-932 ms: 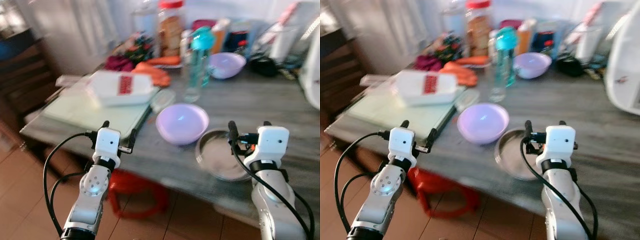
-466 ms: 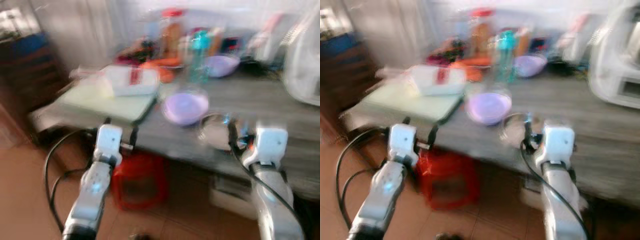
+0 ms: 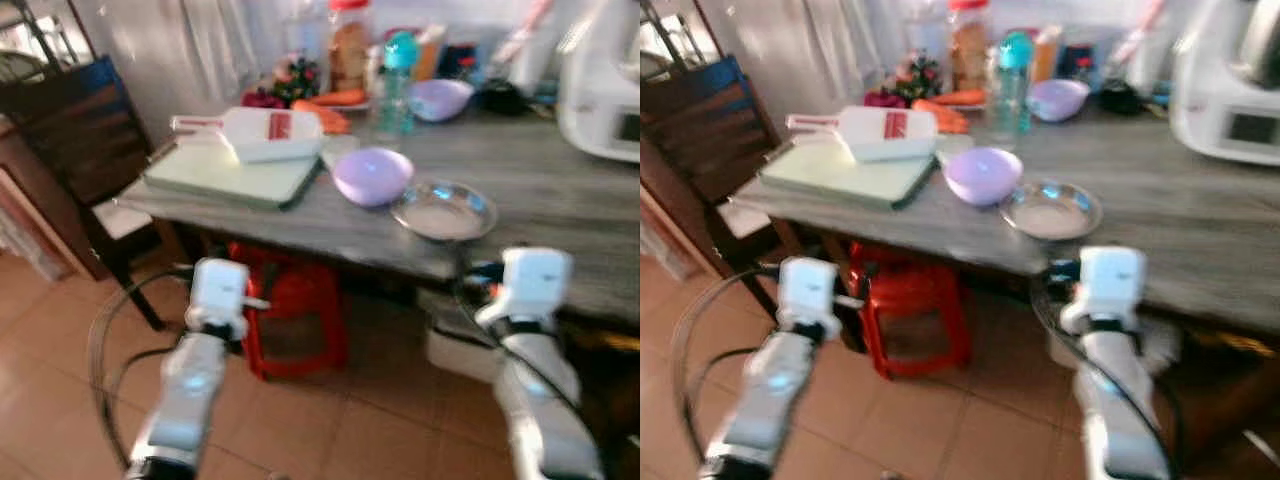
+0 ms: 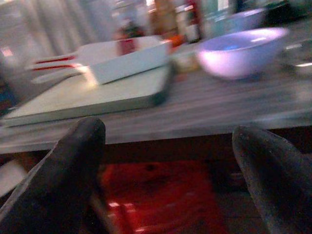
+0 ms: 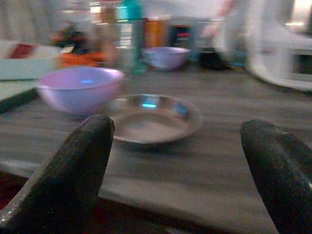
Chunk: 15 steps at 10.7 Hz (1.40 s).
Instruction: Setting the table
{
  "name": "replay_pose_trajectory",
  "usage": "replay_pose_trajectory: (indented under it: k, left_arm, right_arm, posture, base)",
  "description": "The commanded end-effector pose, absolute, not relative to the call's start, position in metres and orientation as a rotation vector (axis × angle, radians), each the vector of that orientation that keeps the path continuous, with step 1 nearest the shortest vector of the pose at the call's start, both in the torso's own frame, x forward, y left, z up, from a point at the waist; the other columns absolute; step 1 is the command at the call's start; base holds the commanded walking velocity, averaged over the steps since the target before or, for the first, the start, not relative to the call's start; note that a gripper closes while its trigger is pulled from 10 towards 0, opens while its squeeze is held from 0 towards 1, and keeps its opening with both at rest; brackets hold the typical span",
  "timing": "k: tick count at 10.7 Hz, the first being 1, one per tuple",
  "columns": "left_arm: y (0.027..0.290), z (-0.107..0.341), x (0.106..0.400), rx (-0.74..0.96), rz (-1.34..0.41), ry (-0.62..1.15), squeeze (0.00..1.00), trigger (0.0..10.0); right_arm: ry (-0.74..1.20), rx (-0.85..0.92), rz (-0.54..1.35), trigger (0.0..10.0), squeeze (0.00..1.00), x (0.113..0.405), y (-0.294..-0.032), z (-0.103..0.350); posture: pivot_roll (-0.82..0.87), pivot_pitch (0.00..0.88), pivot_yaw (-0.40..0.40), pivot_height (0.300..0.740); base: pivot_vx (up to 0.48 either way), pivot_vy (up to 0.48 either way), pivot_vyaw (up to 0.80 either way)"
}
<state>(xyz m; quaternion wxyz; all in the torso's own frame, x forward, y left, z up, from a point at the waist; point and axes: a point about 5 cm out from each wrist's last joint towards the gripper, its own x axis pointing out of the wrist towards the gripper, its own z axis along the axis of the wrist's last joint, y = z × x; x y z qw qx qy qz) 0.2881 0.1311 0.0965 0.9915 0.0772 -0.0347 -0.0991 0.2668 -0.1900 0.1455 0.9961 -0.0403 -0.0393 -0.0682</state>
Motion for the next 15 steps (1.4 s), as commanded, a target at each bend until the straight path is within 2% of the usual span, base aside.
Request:
replay_pose_trajectory:
  k: [1,6,13,15]
  left_arm:
    - [0.14,0.1,0.29,0.175,-0.173,-0.079,0.0,10.0]
    - [0.135,0.102,0.293,0.166,-0.187,-0.093,0.0,10.0]
    - [0.123,0.103,0.298,0.087,-0.244,-0.098,0.0,10.0]
    - [0.122,0.103,0.298,0.079,-0.25,-0.096,0.0,10.0]
  right_arm:
    - [-0.076,-0.063,-0.129,10.0,0.0,0.269,-0.185,0.146]
    - [-0.094,-0.069,-0.103,10.0,0.0,0.274,-0.178,0.147]
    - [-0.099,-0.065,-0.079,10.0,0.0,0.276,-0.171,0.145]
    - [-0.096,-0.067,-0.078,10.0,0.0,0.276,-0.171,0.144]
  posture:
    - [-0.02,0.0,0.053,0.74]
    - [-0.02,0.0,0.092,0.74]
    - [-0.01,0.0,0.087,0.74]
    - [-0.01,0.0,0.086,0.74]
  base:
    - [-0.304,0.0,0.0]
    - [-0.305,0.0,0.0]
    - [0.0,0.0,0.0]
    - [0.0,0.0,-0.74]
